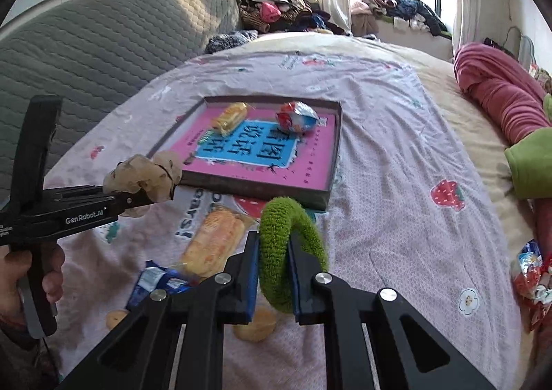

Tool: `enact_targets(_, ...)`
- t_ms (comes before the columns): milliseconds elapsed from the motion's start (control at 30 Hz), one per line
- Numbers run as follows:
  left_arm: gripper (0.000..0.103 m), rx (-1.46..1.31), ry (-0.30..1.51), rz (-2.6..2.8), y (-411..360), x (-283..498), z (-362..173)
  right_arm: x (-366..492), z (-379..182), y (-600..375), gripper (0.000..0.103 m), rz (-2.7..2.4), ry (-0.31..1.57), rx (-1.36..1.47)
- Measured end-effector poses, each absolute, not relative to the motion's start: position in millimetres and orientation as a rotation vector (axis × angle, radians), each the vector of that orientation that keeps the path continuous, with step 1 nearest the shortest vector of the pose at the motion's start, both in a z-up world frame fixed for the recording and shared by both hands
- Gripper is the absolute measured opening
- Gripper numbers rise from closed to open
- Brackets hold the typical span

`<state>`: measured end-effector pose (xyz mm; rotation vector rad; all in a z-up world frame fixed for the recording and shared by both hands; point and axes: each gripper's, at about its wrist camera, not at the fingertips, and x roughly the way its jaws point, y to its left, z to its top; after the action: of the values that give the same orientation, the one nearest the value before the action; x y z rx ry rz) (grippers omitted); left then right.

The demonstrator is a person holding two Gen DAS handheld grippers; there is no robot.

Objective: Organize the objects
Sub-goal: 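Close the left gripper on the scrunchie while the right gripper grasps the green ring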

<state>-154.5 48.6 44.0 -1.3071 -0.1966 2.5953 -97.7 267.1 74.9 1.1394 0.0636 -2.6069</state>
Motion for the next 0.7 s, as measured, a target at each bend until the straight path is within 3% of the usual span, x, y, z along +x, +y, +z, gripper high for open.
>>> enact_targets(700, 0.02, -1.206, -0.092, 2.701, 57, -91, 101, -57, 130, 249, 0.016, -2.645, 0.061, 0.946)
